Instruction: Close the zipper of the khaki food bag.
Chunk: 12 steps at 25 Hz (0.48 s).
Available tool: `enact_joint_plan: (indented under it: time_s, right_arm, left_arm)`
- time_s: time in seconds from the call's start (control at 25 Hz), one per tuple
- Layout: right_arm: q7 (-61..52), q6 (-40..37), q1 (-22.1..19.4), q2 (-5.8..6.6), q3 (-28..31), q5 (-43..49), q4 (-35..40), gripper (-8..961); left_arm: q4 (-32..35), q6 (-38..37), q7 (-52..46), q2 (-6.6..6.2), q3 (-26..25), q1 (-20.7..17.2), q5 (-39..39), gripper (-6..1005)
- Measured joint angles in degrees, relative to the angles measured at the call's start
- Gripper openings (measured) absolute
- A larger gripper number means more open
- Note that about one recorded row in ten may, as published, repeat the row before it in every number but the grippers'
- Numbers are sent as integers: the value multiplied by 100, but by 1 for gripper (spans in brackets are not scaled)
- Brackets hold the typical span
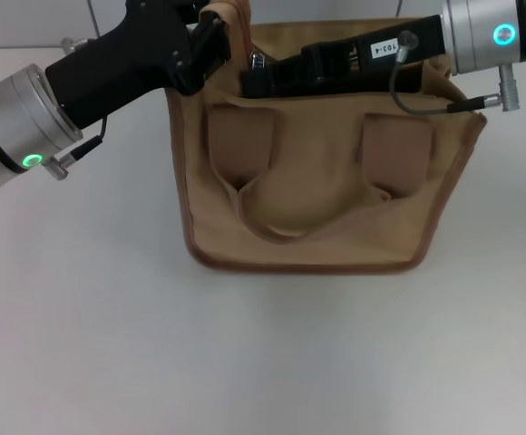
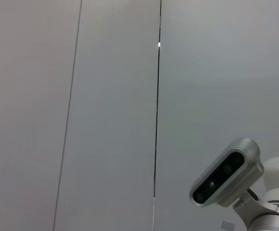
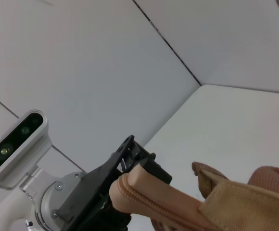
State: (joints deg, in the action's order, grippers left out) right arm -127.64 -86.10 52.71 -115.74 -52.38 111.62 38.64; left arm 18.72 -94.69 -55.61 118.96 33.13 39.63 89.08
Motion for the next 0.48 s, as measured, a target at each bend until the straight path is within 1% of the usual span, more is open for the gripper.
enact_joint_plan:
  time_s: [0.2,0.36,0.48]
  right_arm:
    - [-38,35,-108,-26,-35,25,201,95]
    - [-91,8,-144,-22,-6,51,235,81]
    - [-216,-93,-236,-7,-1,56,447,66]
  left_arm:
    - [0,-1,-2,-14,0,-75,-77,55]
    - [24,-1,-3,-21,-1,-134,-153,57]
    - [46,2,-3,-27,0,-174,-197,57]
